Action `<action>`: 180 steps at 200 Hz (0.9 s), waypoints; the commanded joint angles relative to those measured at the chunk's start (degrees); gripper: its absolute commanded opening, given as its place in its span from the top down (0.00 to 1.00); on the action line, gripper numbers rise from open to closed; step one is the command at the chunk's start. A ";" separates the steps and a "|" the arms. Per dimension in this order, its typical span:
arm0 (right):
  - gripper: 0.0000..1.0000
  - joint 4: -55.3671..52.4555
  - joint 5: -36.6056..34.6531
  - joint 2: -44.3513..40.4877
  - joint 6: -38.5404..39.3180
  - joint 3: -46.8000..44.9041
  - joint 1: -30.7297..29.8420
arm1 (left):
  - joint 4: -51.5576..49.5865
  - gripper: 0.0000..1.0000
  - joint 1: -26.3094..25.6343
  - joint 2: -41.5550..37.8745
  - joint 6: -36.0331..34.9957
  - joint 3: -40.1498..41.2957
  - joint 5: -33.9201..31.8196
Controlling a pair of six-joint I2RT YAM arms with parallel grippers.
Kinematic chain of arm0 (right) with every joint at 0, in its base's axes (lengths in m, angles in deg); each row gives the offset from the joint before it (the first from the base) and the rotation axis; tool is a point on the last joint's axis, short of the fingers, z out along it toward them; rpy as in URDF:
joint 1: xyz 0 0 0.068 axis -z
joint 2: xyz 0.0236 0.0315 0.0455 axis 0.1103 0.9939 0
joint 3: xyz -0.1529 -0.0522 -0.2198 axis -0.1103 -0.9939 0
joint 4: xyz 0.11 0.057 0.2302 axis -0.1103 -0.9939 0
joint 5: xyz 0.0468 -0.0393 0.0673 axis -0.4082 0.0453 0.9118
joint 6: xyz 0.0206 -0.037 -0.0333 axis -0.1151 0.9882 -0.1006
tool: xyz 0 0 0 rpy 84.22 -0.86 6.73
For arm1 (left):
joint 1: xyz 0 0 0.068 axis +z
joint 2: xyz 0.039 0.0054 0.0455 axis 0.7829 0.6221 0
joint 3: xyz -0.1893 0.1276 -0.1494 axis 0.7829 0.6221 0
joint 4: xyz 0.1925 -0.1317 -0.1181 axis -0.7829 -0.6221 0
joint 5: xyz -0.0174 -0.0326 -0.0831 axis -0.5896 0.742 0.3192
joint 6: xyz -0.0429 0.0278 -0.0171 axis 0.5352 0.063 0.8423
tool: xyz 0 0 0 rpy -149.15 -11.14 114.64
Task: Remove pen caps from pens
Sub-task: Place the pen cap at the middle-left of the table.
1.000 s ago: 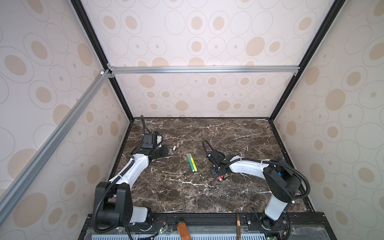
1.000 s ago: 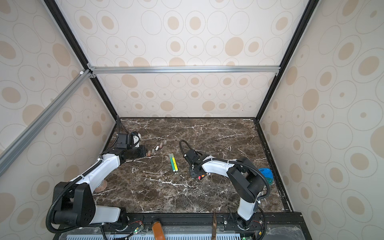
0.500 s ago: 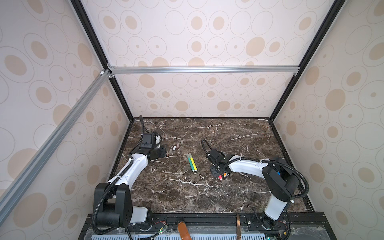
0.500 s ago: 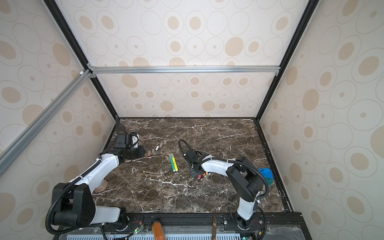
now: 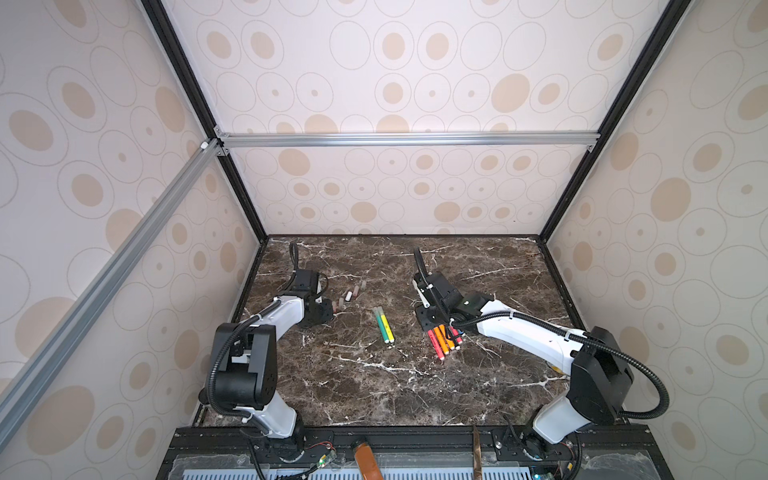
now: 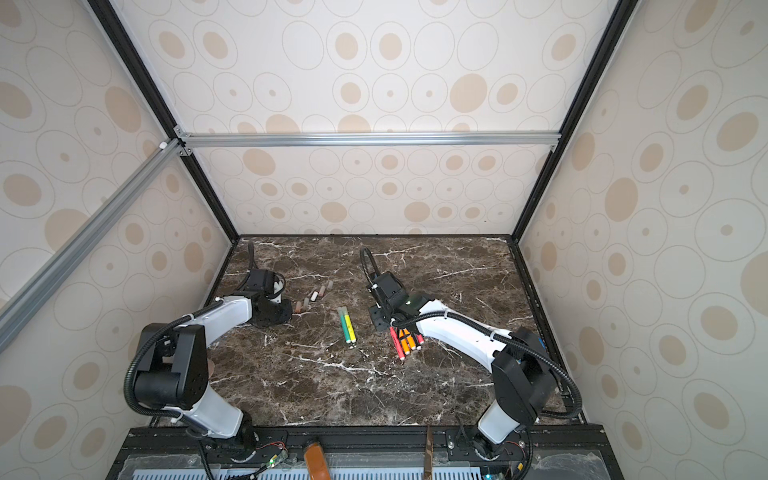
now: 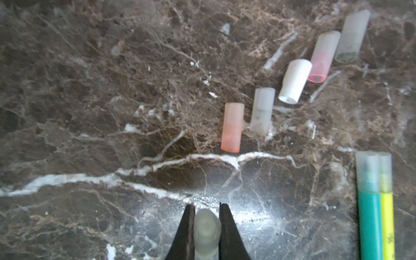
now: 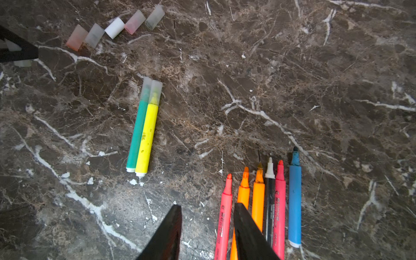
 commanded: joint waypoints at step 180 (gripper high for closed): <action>0.62 -2.94 2.52 0.03 0.65 -0.90 1.46 | 2.11 0.99 0.74 8.78 -1.81 -5.96 1.01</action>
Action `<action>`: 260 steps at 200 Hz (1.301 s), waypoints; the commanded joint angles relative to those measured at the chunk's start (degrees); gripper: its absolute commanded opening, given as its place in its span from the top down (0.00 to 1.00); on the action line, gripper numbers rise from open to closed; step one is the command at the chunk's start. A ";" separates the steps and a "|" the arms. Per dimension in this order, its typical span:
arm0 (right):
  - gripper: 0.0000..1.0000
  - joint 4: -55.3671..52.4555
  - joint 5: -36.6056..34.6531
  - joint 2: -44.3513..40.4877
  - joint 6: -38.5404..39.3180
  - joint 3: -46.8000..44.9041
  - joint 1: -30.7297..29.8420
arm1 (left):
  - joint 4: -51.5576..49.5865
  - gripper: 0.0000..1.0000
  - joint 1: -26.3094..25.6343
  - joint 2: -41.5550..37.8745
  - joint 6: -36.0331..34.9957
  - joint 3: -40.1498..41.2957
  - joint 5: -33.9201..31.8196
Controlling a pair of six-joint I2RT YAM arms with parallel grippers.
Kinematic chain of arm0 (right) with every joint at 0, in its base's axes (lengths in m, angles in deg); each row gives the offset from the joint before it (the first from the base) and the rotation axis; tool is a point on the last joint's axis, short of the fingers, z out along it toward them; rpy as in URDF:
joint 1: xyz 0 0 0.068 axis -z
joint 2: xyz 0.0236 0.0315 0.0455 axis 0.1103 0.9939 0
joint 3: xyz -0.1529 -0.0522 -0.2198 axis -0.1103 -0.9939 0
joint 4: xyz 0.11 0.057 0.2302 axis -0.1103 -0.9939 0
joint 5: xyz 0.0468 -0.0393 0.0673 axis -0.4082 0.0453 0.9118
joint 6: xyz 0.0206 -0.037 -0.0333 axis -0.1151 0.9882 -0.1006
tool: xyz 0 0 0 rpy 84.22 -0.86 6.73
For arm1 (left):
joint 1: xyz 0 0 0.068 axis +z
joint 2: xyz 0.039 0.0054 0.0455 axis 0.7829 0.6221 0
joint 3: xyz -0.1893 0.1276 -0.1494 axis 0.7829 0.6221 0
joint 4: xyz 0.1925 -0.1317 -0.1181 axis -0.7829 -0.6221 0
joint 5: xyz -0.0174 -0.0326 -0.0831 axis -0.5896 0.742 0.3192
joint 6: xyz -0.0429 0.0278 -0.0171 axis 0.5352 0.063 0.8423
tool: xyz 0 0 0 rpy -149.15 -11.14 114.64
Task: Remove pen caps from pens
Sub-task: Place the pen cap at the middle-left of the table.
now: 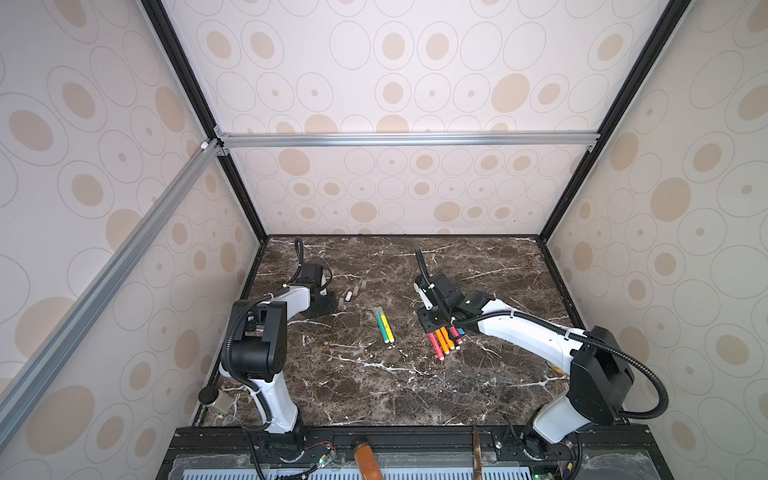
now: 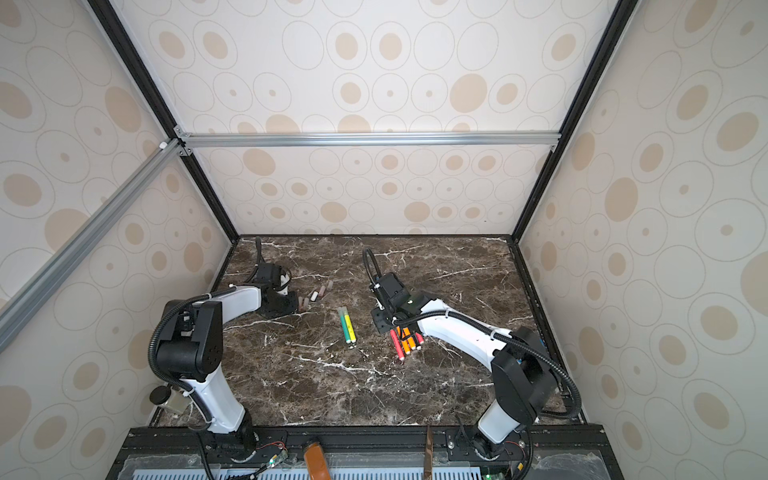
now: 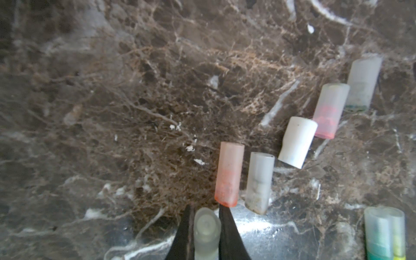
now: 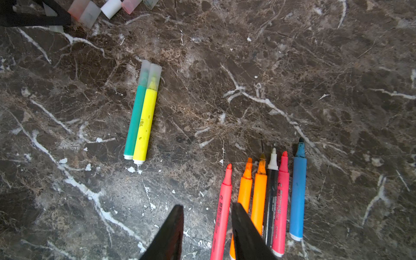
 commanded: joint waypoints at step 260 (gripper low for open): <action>0.63 -1.36 0.29 2.67 -0.64 -0.27 0.35 | -1.44 0.98 1.64 5.30 -1.75 -6.69 3.33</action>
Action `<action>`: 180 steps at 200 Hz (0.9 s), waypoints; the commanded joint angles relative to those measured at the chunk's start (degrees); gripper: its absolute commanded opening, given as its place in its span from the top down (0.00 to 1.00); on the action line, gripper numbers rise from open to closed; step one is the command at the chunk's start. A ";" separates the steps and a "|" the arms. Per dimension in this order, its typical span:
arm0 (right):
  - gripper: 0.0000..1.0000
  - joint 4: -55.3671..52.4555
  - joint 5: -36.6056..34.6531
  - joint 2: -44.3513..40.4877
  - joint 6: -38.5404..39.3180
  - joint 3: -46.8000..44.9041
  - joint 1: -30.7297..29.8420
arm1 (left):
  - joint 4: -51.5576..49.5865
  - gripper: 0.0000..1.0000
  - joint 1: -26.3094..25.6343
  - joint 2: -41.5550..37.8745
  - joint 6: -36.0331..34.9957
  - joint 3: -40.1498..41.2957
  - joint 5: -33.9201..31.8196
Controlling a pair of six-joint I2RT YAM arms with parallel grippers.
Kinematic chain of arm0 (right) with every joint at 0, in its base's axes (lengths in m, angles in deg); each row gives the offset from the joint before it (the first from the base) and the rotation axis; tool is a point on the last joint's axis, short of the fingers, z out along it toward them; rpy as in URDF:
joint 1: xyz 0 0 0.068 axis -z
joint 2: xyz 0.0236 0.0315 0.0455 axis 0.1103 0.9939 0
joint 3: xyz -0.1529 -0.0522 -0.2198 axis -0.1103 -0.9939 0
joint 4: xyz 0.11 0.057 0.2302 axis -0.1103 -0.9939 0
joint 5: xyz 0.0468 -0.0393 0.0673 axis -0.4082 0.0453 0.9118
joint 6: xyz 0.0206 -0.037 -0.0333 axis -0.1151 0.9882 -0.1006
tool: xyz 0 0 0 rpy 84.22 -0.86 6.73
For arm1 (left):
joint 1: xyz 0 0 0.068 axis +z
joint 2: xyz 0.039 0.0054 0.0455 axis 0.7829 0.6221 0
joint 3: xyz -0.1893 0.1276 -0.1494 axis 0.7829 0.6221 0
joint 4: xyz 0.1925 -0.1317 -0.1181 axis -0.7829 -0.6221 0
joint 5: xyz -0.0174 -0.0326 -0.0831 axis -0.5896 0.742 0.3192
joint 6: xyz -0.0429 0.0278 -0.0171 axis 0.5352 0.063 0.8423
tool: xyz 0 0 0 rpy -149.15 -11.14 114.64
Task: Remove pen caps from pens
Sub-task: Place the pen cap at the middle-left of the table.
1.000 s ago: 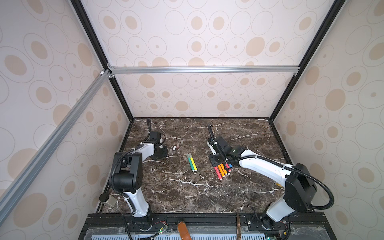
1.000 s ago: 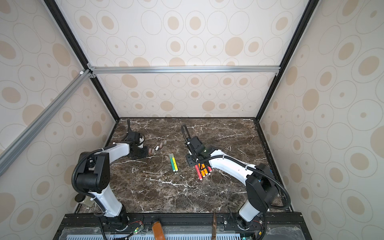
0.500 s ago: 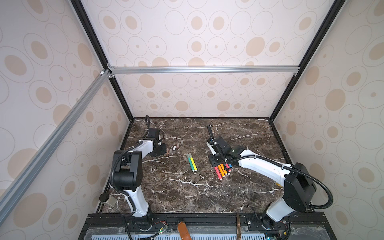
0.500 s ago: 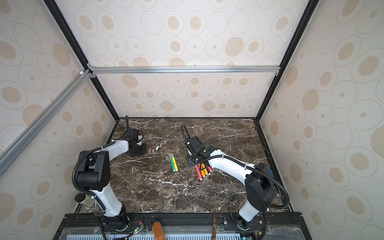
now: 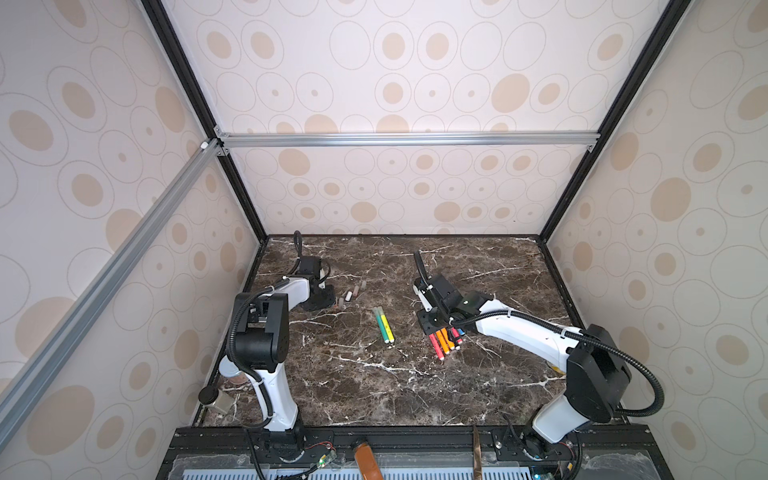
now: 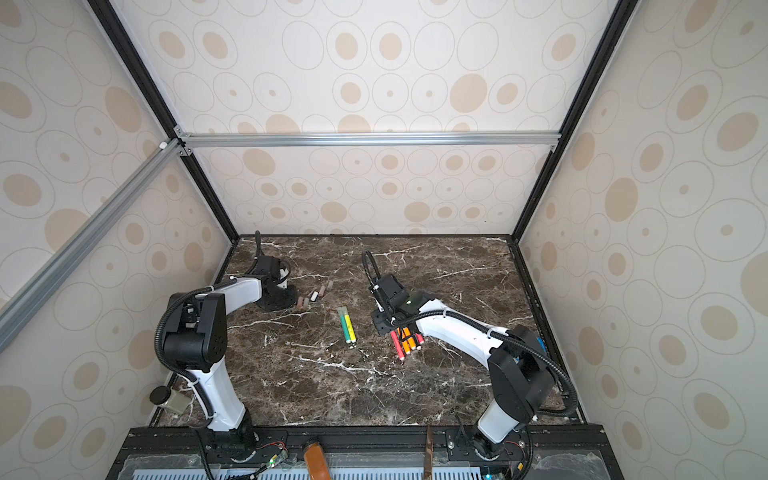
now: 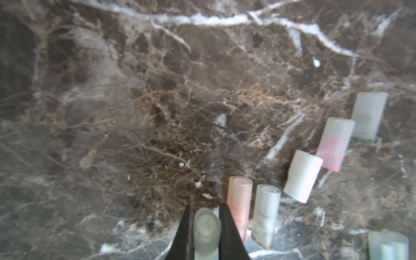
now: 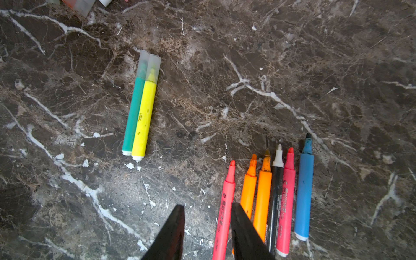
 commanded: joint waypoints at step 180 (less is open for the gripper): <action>0.63 -1.81 0.63 3.17 -0.26 2.21 0.30 | -0.49 0.81 0.29 2.13 -0.25 -1.23 1.09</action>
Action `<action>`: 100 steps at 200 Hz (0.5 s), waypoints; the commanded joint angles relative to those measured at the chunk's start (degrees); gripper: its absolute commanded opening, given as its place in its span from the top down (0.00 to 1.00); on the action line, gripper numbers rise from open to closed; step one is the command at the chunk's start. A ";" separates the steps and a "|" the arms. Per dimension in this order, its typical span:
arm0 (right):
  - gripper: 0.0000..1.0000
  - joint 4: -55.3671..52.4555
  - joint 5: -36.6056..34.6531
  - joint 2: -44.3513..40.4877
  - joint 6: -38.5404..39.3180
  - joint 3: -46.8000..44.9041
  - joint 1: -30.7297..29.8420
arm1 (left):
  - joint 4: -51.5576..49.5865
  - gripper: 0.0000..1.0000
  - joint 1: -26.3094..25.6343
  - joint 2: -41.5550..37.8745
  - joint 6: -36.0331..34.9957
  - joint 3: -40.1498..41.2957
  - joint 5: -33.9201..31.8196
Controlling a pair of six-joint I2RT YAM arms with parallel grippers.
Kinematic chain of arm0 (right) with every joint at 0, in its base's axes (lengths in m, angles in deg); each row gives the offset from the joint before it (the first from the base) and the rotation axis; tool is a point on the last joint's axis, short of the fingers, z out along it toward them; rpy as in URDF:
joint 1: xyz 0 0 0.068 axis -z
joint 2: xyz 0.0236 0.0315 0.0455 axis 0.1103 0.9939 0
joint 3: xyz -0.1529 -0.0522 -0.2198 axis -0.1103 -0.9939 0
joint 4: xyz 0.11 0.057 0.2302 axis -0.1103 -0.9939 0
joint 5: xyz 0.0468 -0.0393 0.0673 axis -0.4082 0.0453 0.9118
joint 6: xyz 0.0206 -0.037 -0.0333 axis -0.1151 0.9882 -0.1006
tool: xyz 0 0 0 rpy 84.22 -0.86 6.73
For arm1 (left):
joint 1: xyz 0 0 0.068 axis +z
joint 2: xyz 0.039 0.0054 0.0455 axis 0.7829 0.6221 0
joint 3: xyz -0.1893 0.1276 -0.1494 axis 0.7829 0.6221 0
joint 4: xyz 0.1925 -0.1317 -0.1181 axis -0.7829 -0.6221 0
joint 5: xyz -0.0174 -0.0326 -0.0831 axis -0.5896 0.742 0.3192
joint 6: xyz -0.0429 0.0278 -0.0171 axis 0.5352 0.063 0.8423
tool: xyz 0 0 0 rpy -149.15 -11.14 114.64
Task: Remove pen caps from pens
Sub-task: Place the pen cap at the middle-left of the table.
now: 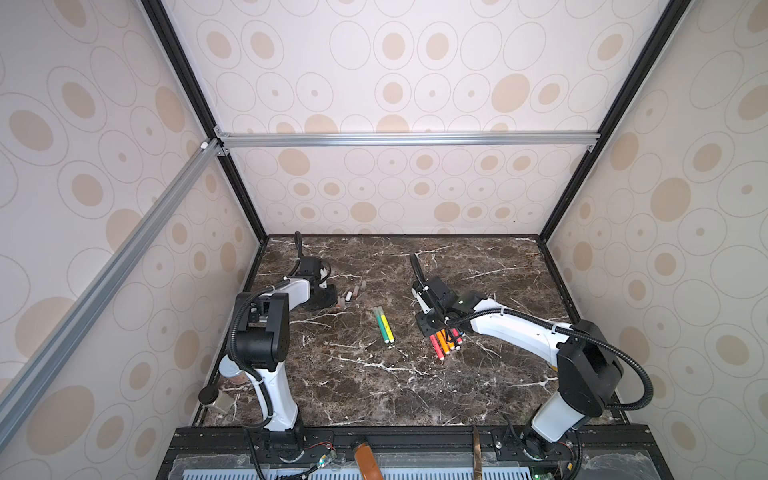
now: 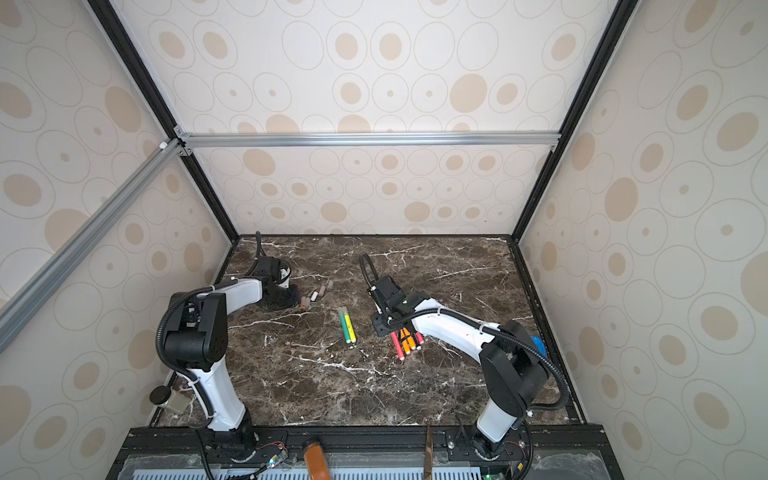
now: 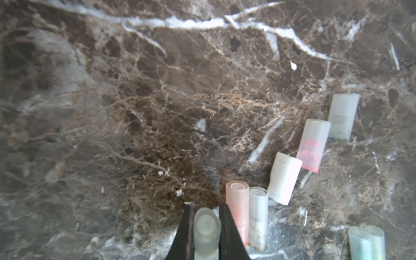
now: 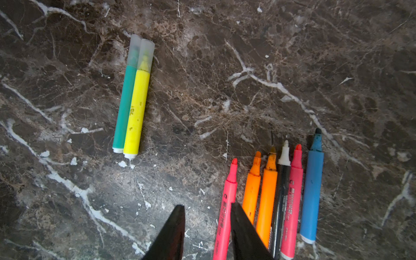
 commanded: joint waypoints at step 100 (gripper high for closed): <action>0.63 -1.35 0.92 1.61 -0.01 2.13 0.30 | -2.89 0.69 0.28 -0.19 -0.31 -1.55 -2.97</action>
